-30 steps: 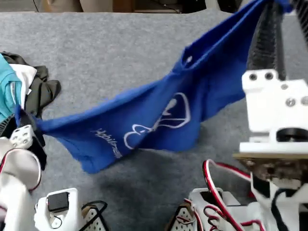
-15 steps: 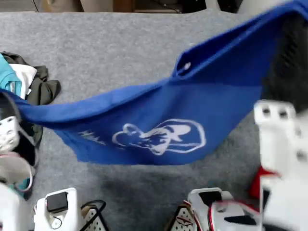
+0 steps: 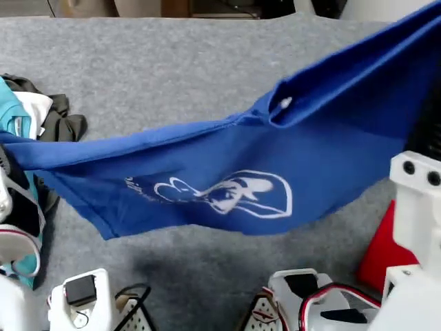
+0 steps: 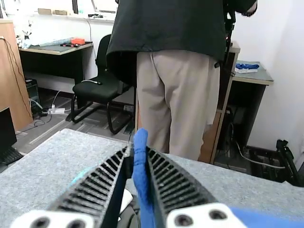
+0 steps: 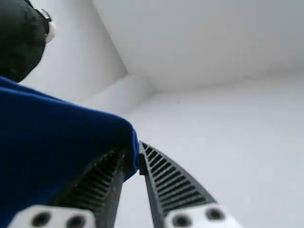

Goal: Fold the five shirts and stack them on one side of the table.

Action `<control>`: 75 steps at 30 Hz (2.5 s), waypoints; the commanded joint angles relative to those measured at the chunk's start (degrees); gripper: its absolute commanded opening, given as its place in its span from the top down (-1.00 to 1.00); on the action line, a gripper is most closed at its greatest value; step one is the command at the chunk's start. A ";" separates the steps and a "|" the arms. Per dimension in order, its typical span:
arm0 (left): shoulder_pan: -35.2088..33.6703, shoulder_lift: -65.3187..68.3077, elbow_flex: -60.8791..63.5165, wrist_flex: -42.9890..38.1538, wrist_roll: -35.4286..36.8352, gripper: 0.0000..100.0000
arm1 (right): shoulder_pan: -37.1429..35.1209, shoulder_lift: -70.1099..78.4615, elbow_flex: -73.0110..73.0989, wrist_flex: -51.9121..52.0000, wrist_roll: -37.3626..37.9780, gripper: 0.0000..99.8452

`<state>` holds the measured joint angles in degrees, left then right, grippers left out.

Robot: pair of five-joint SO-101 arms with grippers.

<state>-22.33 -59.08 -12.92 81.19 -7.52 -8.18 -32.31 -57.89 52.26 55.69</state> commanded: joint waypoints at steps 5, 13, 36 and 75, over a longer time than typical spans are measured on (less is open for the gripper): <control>-0.53 -4.35 -1.67 -1.05 -0.09 0.96 | -0.22 -0.22 -0.22 -2.11 1.32 0.98; -0.53 -6.73 7.03 1.58 0.00 0.96 | -0.22 0.13 0.31 14.33 0.88 0.99; 0.53 28.44 45.10 -54.33 0.00 0.96 | -1.98 7.96 59.56 -24.00 -7.74 0.99; 3.16 106.15 -62.59 2.20 5.10 0.96 | -0.31 65.45 -24.22 24.53 -21.63 0.99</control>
<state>-18.99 47.74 -69.89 76.62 -2.59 -9.58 33.54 -75.82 66.95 32.31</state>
